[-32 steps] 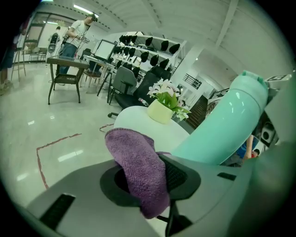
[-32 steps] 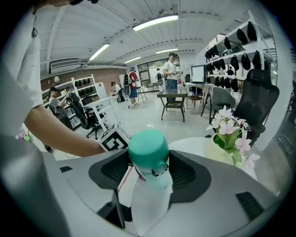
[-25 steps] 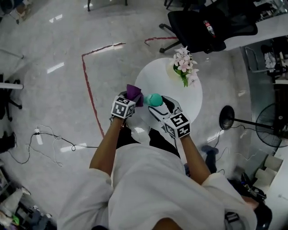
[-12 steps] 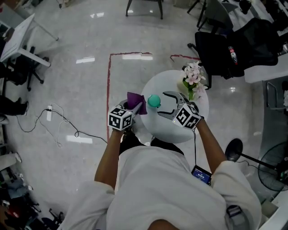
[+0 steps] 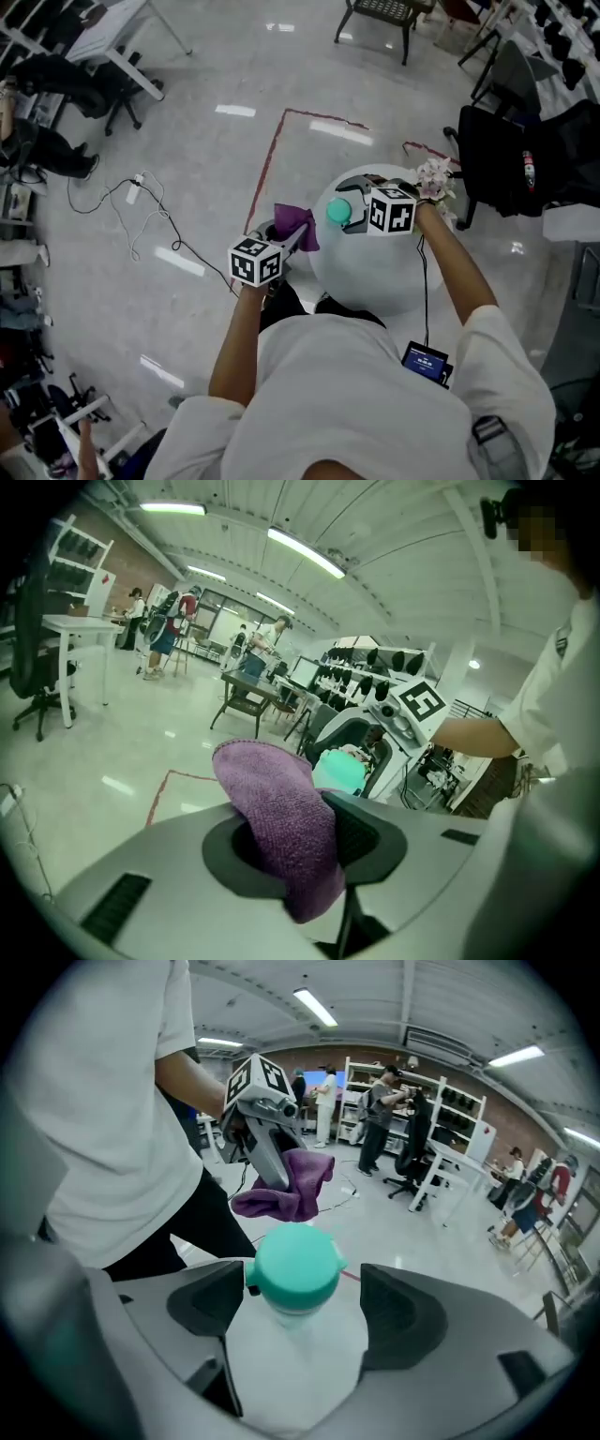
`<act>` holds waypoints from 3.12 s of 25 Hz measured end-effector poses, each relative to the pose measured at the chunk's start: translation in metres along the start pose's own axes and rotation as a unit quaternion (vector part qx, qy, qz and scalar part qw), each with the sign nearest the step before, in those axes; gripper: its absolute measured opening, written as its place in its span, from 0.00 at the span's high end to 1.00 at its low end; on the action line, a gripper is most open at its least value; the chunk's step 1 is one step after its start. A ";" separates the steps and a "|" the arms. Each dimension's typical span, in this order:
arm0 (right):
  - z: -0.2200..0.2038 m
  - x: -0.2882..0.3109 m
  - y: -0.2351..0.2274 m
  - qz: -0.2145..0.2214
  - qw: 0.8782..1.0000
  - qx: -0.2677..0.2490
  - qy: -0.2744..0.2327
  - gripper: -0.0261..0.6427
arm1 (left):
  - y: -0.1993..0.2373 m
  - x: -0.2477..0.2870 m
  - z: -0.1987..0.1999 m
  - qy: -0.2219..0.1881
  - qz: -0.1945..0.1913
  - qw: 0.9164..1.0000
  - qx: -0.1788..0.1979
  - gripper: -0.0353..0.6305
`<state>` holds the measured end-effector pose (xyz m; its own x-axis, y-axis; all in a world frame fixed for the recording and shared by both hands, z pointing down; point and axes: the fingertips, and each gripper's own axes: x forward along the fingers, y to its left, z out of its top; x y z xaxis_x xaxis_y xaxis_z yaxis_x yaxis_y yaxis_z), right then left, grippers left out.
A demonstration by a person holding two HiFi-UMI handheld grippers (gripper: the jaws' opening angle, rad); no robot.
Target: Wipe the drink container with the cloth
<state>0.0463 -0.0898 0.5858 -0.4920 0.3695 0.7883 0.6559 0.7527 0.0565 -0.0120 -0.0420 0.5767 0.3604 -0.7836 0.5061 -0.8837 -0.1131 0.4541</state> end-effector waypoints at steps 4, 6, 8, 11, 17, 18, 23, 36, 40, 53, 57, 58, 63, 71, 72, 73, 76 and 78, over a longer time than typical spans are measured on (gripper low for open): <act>0.011 0.016 0.005 0.042 0.998 -0.048 0.007 0.40 | 0.000 -0.017 -0.008 -0.001 0.022 1.000 -0.012 0.76; 0.014 0.018 0.006 0.046 0.998 -0.053 0.004 0.40 | -0.003 -0.023 -0.009 -0.006 0.021 1.000 -0.015 0.76; 0.019 0.021 0.006 0.040 0.998 -0.046 -0.006 0.41 | -0.002 -0.027 -0.011 -0.004 0.021 1.000 -0.012 0.76; 0.024 0.022 0.006 0.009 1.000 -0.012 -0.023 0.41 | 0.000 -0.027 -0.010 0.001 0.018 1.000 -0.007 0.76; 0.016 0.014 -0.008 -0.122 0.983 0.130 -0.045 0.41 | -0.001 -0.008 0.021 0.005 -0.033 0.999 0.022 0.76; 0.015 0.013 -0.010 -0.144 0.976 0.154 -0.046 0.41 | -0.001 -0.003 0.027 0.007 -0.042 0.999 0.030 0.76; 0.009 0.010 -0.019 -0.228 0.942 0.244 -0.031 0.41 | 0.005 0.028 0.051 0.019 -0.070 0.996 0.050 0.76; 0.004 0.008 -0.048 -0.371 0.817 0.441 0.010 0.41 | 0.021 0.096 0.067 0.061 -0.207 0.967 0.134 0.76; -0.001 0.003 -0.047 -0.397 0.783 0.478 0.020 0.41 | 0.023 0.115 0.048 0.088 -0.263 0.949 0.152 0.76; -0.008 0.004 -0.050 -0.425 0.731 0.533 0.002 0.41 | 0.064 0.197 -0.041 0.227 -0.299 0.910 0.179 0.76; -0.008 0.006 -0.047 -0.416 0.721 0.553 -0.021 0.43 | 0.069 0.207 -0.056 0.259 -0.280 0.905 0.190 0.76; -0.008 0.007 -0.046 -0.415 0.722 0.552 -0.025 0.43 | 0.069 0.207 -0.058 0.261 -0.276 0.905 0.189 0.76; -0.008 0.007 -0.042 -0.399 0.746 0.532 -0.034 0.43 | 0.071 0.203 -0.053 0.246 -0.243 0.920 0.183 0.76; 0.001 -0.007 -0.022 -0.329 0.821 0.459 -0.080 0.33 | 0.090 0.154 -0.013 0.145 -0.154 0.976 0.054 0.76; 0.002 -0.012 -0.019 -0.320 0.832 0.444 -0.088 0.33 | 0.089 0.143 -0.010 0.132 -0.142 0.980 0.048 0.76; 0.004 -0.018 -0.018 -0.310 0.843 0.427 -0.100 0.33 | 0.088 0.132 -0.008 0.119 -0.131 0.983 0.039 0.76; 0.012 -0.036 -0.025 -0.272 0.886 0.354 -0.129 0.33 | 0.084 0.098 0.003 0.075 -0.096 0.993 0.013 0.76; 0.013 -0.040 -0.025 -0.227 0.921 0.294 -0.116 0.33 | 0.074 0.075 0.008 0.048 -0.079 0.996 0.001 0.76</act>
<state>0.0419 -0.1163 0.5453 -0.7934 -0.0011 0.6087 -0.0377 0.9982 -0.0473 -0.0529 -0.1145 0.6427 0.5215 -0.6944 0.4958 -0.8145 -0.2320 0.5318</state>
